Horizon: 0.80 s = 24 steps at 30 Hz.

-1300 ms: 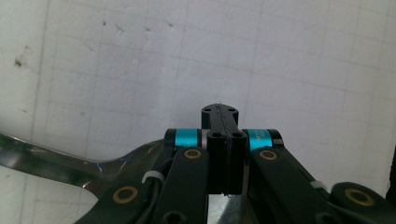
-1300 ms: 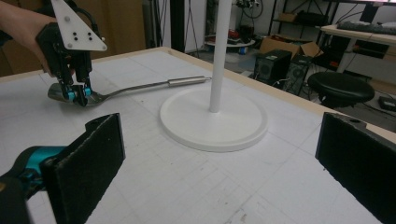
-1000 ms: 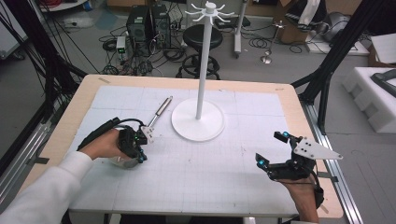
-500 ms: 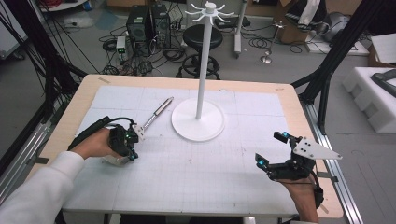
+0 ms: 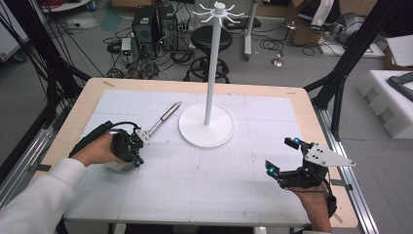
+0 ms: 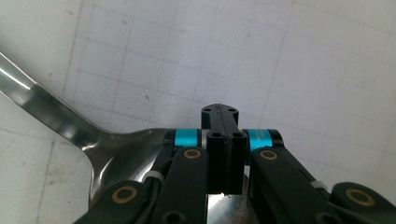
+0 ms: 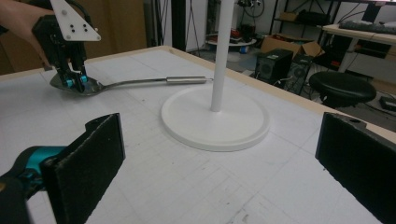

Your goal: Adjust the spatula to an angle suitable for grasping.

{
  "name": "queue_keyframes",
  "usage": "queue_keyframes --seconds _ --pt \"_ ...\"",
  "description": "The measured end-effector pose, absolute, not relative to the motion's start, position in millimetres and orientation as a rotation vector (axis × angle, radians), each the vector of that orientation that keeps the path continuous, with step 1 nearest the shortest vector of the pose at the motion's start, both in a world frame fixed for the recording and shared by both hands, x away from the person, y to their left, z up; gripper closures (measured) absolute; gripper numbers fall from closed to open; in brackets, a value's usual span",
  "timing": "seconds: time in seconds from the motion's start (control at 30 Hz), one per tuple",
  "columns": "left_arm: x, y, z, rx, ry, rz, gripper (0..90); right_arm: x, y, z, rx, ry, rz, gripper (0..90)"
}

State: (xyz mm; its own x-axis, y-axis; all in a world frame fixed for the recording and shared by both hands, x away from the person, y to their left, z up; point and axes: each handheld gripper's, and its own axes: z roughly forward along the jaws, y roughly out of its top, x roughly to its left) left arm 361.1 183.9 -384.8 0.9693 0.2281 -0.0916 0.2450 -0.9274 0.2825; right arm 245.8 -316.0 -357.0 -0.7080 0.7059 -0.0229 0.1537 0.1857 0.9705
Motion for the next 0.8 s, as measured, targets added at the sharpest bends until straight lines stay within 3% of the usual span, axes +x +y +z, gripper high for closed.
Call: queue_keyframes --seconds 0.33,0.47,0.53,0.8 --pt "363 187 -353 2.748 0.382 0.003 81.8 246 -316 -356 0.792 1.992 1.548 0.2" --pt "364 187 -339 2.721 0.399 0.06 73.0 246 -316 -356 0.79 1.992 1.549 0.2" --pt "364 188 -333 2.69 0.434 0.123 61.7 246 -315 -356 0.786 1.993 1.548 0.2" --pt "371 195 -325 2.576 0.572 0.197 33.6 246 -315 -356 0.786 1.993 1.551 0.2"
